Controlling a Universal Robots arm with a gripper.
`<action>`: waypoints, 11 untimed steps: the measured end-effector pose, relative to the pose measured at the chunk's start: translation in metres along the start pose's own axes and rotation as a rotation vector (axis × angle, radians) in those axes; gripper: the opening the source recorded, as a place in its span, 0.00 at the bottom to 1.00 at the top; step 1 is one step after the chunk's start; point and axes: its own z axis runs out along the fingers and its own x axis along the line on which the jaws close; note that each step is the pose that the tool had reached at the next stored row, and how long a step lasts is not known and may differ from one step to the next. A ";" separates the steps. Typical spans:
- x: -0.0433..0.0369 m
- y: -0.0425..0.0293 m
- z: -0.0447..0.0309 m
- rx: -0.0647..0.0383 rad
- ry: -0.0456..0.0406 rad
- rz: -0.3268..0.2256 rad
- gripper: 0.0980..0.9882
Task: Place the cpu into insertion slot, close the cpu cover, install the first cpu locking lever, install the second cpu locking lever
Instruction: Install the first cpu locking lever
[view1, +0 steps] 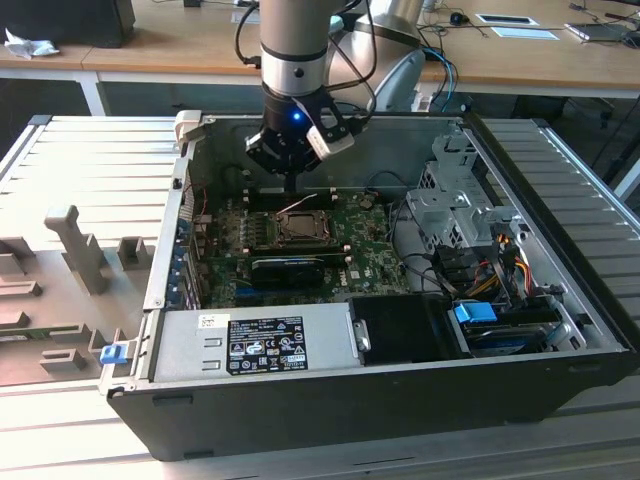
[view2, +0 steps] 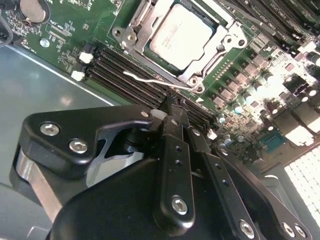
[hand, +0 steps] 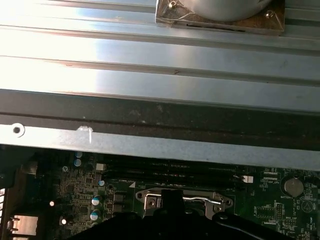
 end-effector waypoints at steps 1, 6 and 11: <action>-0.0010 -0.0002 0.0015 0.000 -0.0001 0.000 0.01; -0.0122 -0.0009 0.0098 -0.005 -0.0034 0.003 0.01; -0.0174 0.0018 0.0154 -0.012 -0.0047 0.003 0.01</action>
